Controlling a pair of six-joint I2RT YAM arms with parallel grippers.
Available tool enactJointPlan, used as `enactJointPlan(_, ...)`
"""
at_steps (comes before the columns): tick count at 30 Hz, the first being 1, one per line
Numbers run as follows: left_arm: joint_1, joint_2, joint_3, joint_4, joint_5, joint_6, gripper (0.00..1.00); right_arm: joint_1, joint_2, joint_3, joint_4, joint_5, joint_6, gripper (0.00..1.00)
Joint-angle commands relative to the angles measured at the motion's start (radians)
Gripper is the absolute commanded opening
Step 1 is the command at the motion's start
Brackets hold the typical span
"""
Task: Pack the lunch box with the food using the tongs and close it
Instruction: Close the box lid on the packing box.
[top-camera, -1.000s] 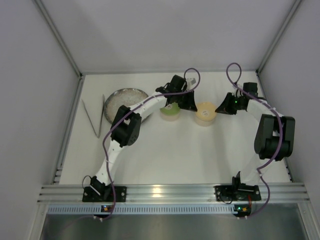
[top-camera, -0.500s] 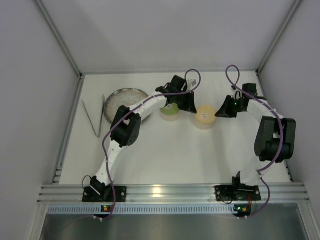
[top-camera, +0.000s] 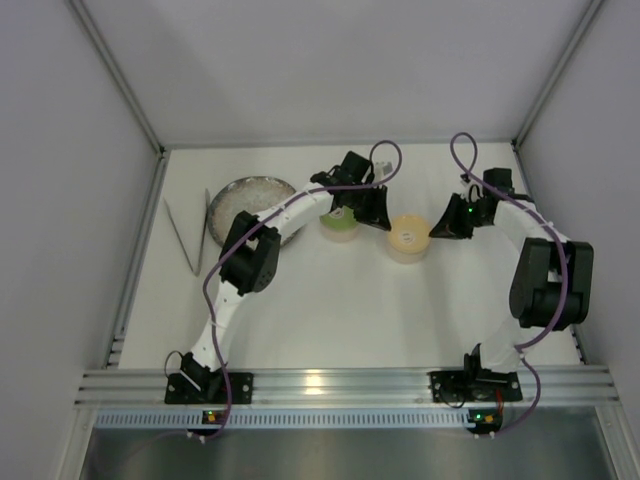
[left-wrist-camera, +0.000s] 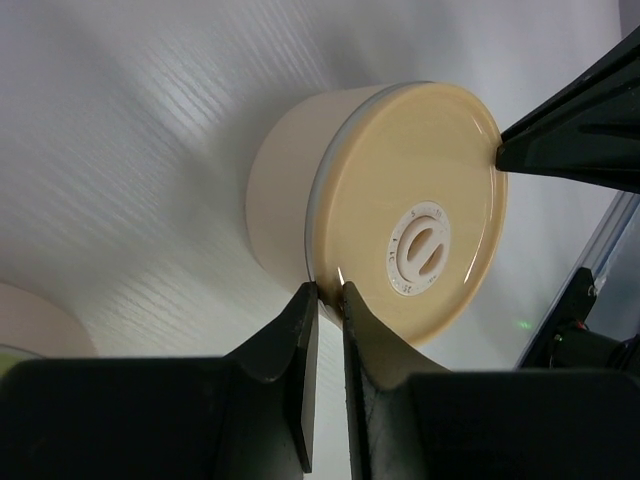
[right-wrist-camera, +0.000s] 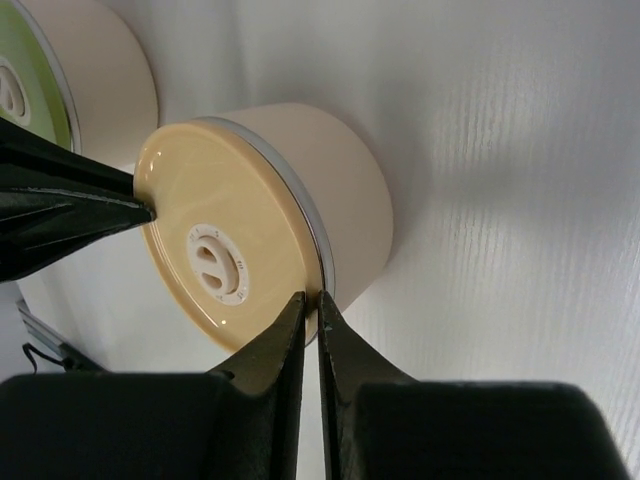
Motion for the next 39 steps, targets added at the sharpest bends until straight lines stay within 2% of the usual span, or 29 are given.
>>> enactJointPlan(1,-0.020,-0.074,-0.005,-0.027,0.064,0.014,0.00,0.032,-0.055,0.023,-0.002,-0.079,0.037,0.00)
enactJointPlan(20,0.001,-0.085,-0.028,-0.044,0.057,0.026,0.00,0.040,-0.025,-0.015,0.001,-0.027,0.027,0.00)
enactJointPlan(22,0.000,-0.079,-0.056,-0.050,0.051,0.025,0.01,0.040,-0.014,-0.021,0.002,-0.015,0.024,0.08)
enactJointPlan(25,0.000,-0.071,-0.079,-0.053,0.038,0.028,0.06,0.041,0.004,-0.028,0.008,-0.022,0.022,0.20)
enactJointPlan(27,0.000,-0.074,-0.087,-0.045,0.029,0.037,0.11,0.043,0.008,-0.029,0.008,-0.022,0.021,0.24)
enactJointPlan(34,0.000,-0.088,-0.093,-0.074,0.032,0.067,0.28,0.048,0.017,-0.046,0.002,-0.025,0.016,0.26)
enactJointPlan(39,0.000,-0.108,-0.123,-0.076,0.028,0.089,0.45,0.048,0.040,-0.070,0.007,-0.021,0.004,0.34)
